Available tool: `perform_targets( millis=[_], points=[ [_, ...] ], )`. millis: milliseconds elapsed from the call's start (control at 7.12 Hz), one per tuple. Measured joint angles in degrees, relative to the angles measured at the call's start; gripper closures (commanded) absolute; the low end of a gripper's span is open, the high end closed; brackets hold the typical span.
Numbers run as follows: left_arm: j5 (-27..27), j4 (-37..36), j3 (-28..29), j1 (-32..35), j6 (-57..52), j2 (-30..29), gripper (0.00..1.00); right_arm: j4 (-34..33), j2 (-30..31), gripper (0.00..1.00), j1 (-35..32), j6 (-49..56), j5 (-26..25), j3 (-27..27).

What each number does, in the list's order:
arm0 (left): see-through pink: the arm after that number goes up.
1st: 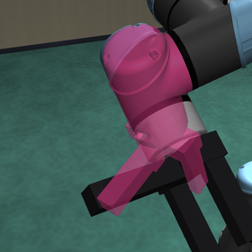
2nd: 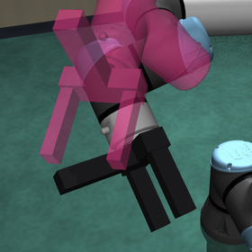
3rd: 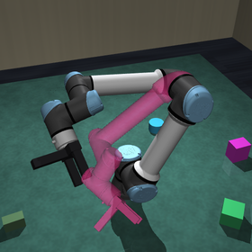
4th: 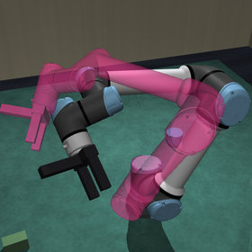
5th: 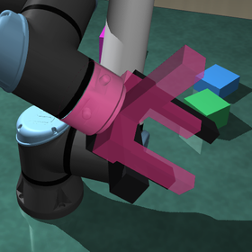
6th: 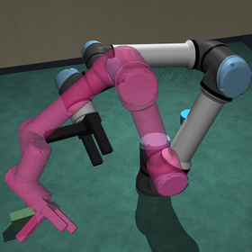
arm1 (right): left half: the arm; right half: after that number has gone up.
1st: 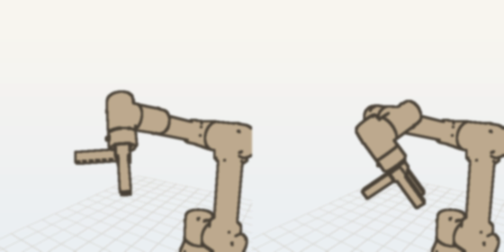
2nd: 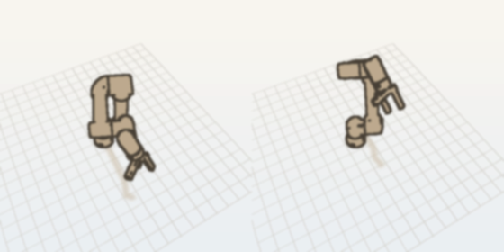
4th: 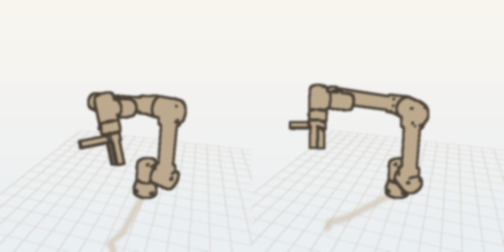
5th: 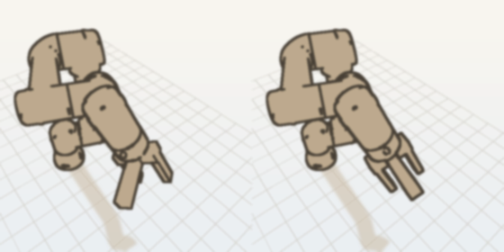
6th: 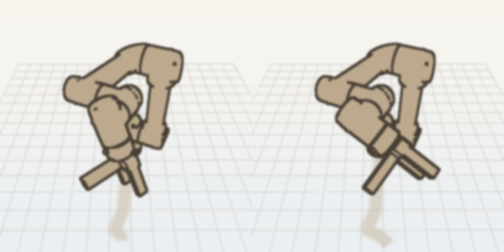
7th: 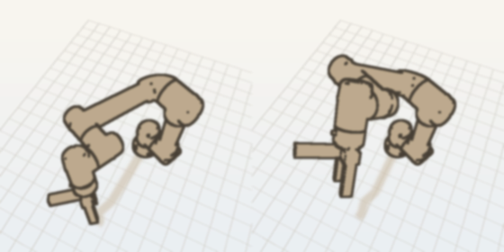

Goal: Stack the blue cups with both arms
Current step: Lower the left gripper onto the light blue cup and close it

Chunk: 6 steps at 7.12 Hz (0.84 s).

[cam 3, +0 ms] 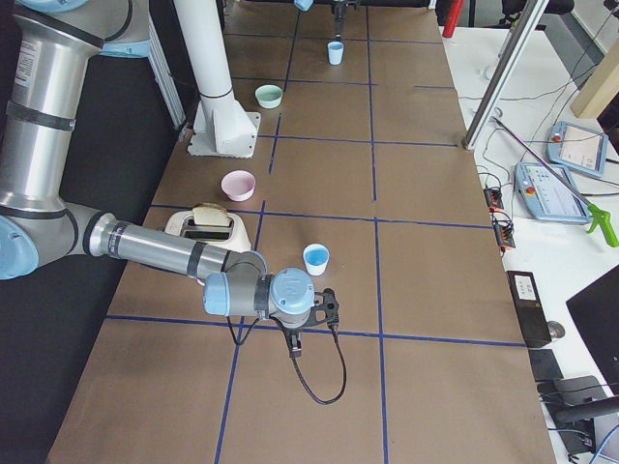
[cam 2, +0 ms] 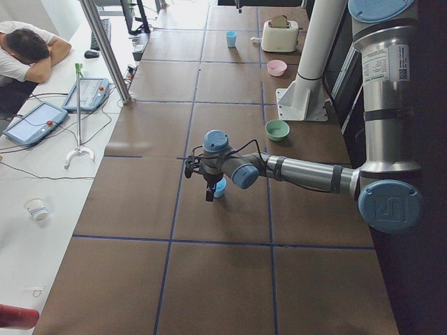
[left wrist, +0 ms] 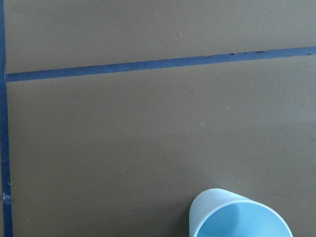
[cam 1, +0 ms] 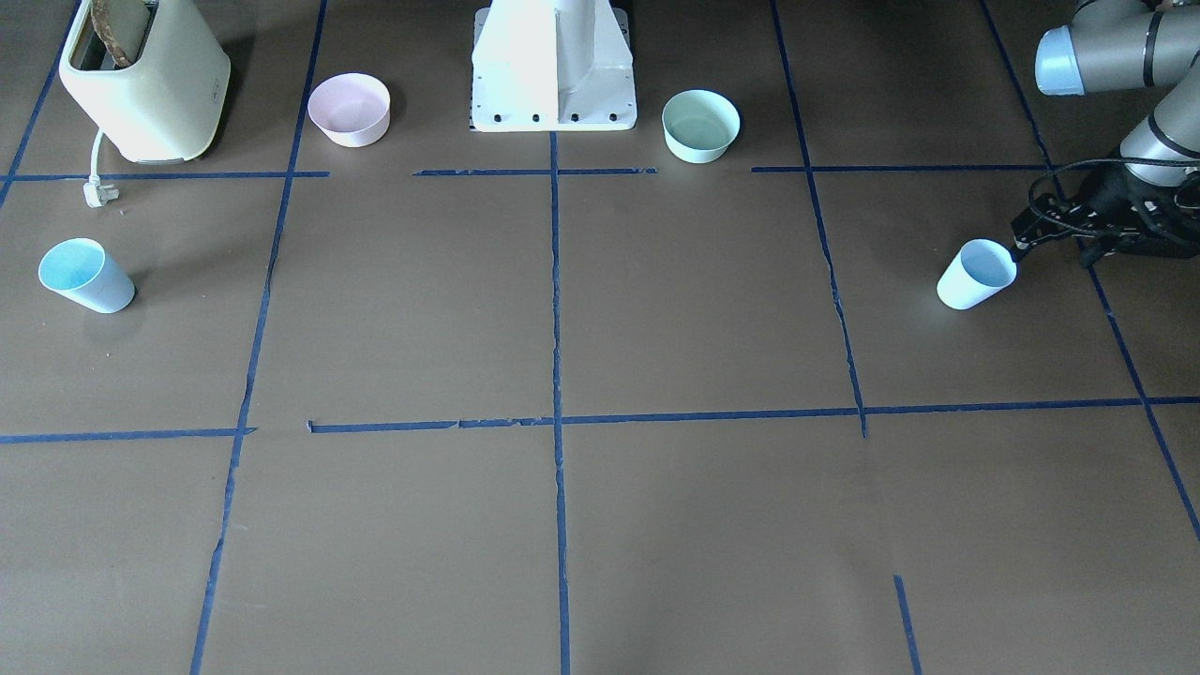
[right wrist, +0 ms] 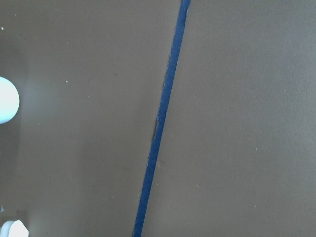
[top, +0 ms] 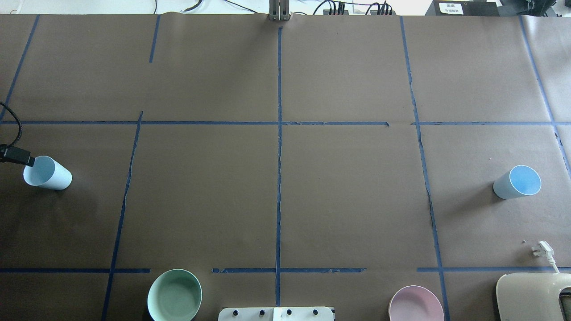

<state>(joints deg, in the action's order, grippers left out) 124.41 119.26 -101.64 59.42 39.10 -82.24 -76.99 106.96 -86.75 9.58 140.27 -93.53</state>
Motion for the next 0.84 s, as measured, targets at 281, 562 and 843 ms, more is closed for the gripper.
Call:
perform_targets(
  millis=[281,562,843],
  points=[
    [-0.27,0.33,0.33,-3.0,1.9,-0.01,0.2,0.0,0.0,0.0,0.0,0.0,-0.06,0.01],
    [-0.3,0.38,1.06,-4.24,3.57,0.01,0.58,0.0,0.0,0.0,0.0,0.0,-0.07,-0.04],
    [-0.36,0.37,1.87,-4.69,5.56,-0.07,0.78,0.0,0.0,0.0,0.0,0.0,-0.03,-0.03]
  ],
)
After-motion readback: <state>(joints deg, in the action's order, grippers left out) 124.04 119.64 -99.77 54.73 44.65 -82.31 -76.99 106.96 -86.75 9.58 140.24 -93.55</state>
